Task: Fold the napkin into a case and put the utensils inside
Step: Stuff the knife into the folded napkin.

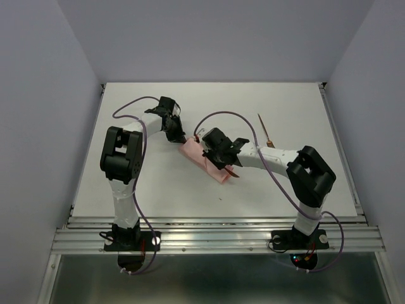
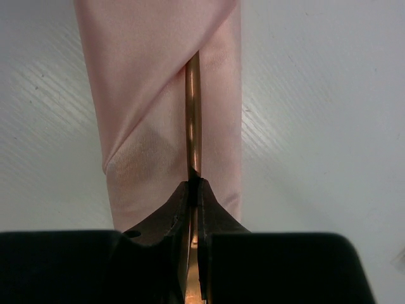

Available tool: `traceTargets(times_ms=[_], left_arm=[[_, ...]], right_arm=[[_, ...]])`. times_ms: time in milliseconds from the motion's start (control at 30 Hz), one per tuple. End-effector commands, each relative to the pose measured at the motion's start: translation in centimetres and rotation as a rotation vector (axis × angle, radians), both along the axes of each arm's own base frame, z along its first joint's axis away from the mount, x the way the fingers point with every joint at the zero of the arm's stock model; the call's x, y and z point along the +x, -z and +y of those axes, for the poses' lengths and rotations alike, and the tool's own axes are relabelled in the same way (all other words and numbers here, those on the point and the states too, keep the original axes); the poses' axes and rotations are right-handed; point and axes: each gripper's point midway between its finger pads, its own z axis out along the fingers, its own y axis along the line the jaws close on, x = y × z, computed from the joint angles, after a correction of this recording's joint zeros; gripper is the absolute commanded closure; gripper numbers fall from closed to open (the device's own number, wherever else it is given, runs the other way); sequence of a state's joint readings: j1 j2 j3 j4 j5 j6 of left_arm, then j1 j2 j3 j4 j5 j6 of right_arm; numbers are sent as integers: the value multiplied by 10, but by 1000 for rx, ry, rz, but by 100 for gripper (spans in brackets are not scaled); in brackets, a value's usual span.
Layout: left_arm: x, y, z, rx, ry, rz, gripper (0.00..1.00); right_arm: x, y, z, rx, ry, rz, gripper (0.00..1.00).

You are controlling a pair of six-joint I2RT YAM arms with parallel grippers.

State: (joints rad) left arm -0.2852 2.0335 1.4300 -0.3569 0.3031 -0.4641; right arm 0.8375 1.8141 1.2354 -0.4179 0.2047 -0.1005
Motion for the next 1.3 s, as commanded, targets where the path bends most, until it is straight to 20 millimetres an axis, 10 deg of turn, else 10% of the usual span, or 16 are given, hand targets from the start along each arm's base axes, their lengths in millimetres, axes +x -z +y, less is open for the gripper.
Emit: traceTargets(times_ms=[0, 1267], left_arm=[[7, -8, -5, -23, 26, -26, 89], [3, -7, -12, -60, 81, -13, 89]], right_arm=[[18, -17, 26, 56, -34, -64, 99], [61, -5, 55, 18, -78, -162, 99]])
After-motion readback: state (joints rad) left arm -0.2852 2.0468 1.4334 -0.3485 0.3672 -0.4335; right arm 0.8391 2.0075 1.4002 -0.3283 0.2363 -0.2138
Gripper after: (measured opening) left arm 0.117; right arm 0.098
